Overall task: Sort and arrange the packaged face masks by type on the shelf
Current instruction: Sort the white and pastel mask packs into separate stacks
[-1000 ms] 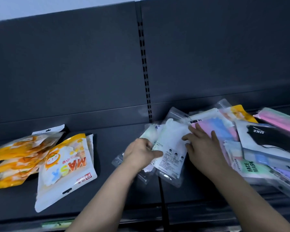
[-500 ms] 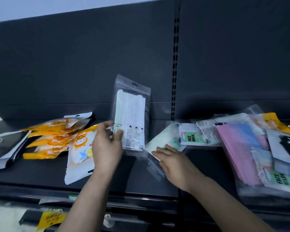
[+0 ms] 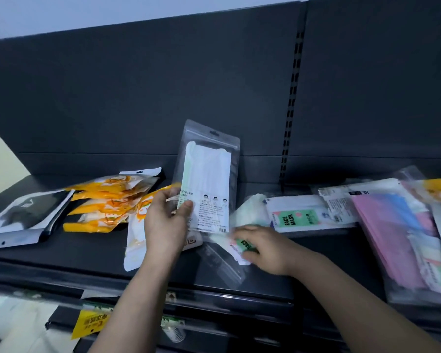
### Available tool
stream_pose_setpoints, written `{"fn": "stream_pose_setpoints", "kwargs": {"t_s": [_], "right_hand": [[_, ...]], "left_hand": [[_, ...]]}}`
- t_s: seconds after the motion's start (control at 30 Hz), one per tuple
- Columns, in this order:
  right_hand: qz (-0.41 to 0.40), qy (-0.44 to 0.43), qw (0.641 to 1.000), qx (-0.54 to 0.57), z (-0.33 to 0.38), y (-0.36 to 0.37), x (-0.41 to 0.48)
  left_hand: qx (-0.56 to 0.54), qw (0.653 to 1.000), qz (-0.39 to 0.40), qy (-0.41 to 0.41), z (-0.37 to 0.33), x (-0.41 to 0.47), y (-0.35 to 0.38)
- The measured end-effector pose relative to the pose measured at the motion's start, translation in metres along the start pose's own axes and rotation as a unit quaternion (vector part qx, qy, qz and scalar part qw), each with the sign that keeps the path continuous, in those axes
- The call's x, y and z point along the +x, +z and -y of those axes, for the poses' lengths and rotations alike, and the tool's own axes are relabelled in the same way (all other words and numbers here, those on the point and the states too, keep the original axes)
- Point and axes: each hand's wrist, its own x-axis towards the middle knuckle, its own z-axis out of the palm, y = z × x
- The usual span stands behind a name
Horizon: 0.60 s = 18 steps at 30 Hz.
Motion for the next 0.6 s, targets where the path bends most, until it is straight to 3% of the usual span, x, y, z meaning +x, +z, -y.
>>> {"fn": "stream_pose_setpoints", "kwargs": {"t_s": [0.17,0.3,0.4,0.43,0.5,0.53,0.6], "right_hand": [[0.003,-0.012,0.999,0.044,0.002,0.006,0.001],[-0.155,0.101,0.978,-0.092,-0.016,-0.002,-0.006],[-0.157,0.169,0.965,-0.124,-0.038,-0.005,-0.02],[-0.159,0.181,0.964,-0.115,-0.044,-0.006,-0.023],[-0.162,0.207,0.957,-0.122,-0.05,-0.011,-0.028],[-0.151,0.225,0.953,-0.136,-0.053,-0.014,-0.03],[-0.113,0.264,0.946,-0.149,-0.057,-0.022,-0.033]], "left_hand": [[0.02,1.0,0.0,-0.009,-0.002,0.004,-0.007],[0.073,0.997,0.021,-0.026,-0.005,-0.002,0.001],[0.174,0.983,0.058,0.017,-0.003,-0.018,0.01],[0.25,0.963,0.086,0.053,-0.001,-0.024,0.012],[0.434,0.874,0.156,0.154,0.002,-0.033,0.018],[0.486,0.828,0.202,0.193,0.004,-0.034,0.021],[0.508,0.779,0.314,0.19,0.005,-0.034,0.028]]}}
